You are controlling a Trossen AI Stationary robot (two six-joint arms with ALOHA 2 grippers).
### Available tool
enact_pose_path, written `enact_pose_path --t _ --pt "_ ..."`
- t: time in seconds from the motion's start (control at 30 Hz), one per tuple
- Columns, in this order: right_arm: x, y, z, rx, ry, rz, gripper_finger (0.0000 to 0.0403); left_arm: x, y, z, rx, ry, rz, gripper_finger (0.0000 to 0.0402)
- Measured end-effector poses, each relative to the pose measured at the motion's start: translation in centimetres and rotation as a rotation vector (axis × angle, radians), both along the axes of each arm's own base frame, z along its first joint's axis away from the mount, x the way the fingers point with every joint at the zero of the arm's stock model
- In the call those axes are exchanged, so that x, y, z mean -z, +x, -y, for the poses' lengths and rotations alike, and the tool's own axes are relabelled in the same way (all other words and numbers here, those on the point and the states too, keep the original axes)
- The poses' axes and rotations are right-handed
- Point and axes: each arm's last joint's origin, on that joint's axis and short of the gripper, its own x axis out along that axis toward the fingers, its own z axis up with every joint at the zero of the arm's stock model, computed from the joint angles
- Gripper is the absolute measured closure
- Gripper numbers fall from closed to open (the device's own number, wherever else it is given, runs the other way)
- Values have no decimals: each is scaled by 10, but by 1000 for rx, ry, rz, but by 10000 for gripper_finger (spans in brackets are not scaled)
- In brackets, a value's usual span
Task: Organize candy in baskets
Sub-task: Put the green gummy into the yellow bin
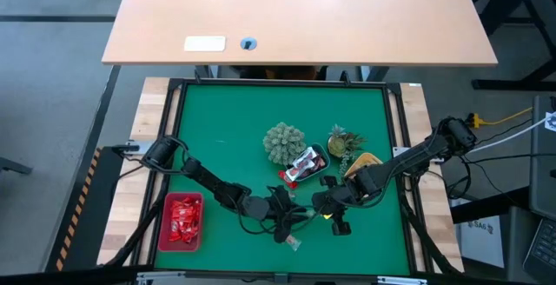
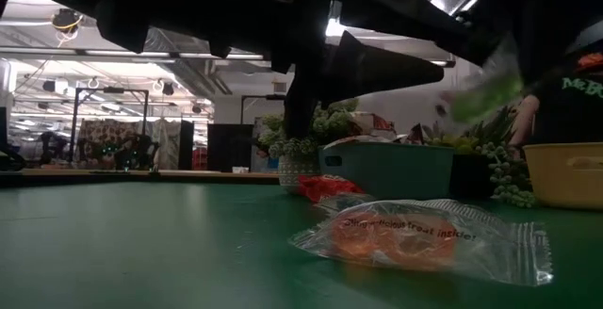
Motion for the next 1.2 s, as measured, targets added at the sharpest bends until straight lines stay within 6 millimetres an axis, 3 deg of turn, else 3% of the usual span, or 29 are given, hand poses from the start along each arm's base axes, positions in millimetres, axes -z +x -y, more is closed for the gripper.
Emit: enact_pose_path --t 0.23,0.7,0.97,1.2 --pt "7 -17 9 0 -94 -185 400 0 0 0 3 12 -1 240" --pt "9 -47 23 25 -212 -512 399 0 0 0 3 11 -1 243" --pt "-27 -47 22 28 -218 -574 399 0 0 0 3 11 -1 247" --pt "-42 -49 29 55 -414 -532 398 0 0 0 4 11 -1 245"
